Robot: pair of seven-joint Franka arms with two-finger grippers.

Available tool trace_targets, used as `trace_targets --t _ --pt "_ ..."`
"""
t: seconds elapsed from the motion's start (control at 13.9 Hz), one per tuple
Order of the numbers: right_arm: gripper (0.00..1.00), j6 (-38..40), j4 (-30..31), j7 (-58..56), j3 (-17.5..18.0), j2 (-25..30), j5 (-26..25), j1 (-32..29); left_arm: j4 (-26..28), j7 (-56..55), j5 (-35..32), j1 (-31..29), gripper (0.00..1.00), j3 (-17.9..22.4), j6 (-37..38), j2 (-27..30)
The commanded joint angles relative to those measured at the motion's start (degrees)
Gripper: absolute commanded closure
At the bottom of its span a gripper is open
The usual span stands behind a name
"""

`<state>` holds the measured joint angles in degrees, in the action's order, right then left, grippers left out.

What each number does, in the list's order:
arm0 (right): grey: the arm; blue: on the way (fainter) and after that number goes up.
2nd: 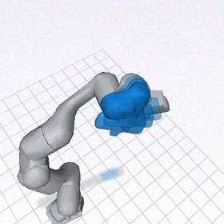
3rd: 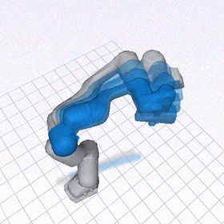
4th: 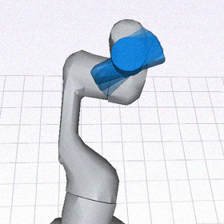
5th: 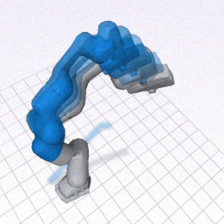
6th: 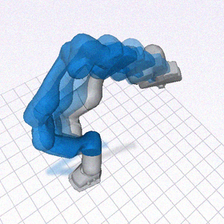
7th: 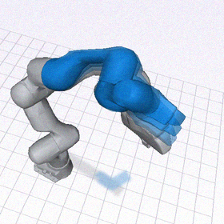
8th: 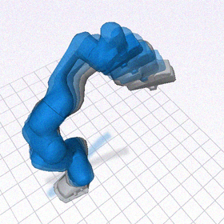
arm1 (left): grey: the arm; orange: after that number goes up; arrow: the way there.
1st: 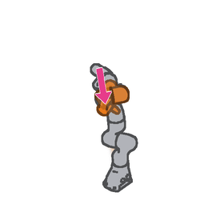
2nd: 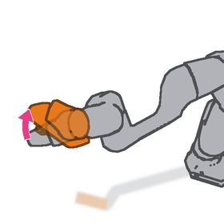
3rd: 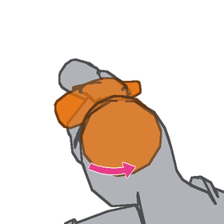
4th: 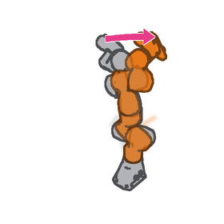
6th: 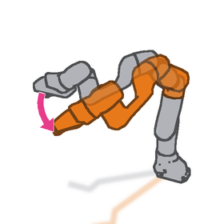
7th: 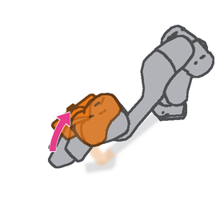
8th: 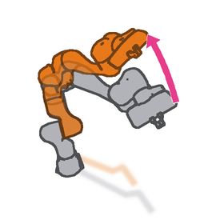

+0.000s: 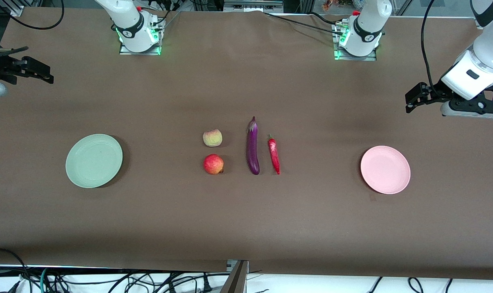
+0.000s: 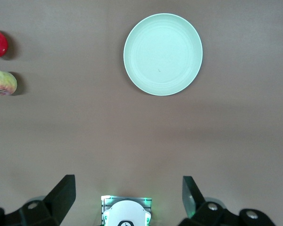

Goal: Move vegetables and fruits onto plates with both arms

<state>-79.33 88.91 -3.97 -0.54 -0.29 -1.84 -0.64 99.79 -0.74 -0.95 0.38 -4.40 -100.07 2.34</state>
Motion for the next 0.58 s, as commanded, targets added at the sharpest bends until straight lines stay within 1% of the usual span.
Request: trace_targets --t 0.0,0.5 --pt "0.0 0.75 -2.24 -0.6 0.1 -1.11 -0.01 -0.15 -3.37 0.47 -0.98 -0.38 0.0 -0.35 1.89 -1.64" --pt "0.0 0.84 -2.43 -0.6 0.1 -1.29 -0.01 -0.15 -4.26 0.47 -1.07 0.32 0.0 -0.44 3.39 -2.25"
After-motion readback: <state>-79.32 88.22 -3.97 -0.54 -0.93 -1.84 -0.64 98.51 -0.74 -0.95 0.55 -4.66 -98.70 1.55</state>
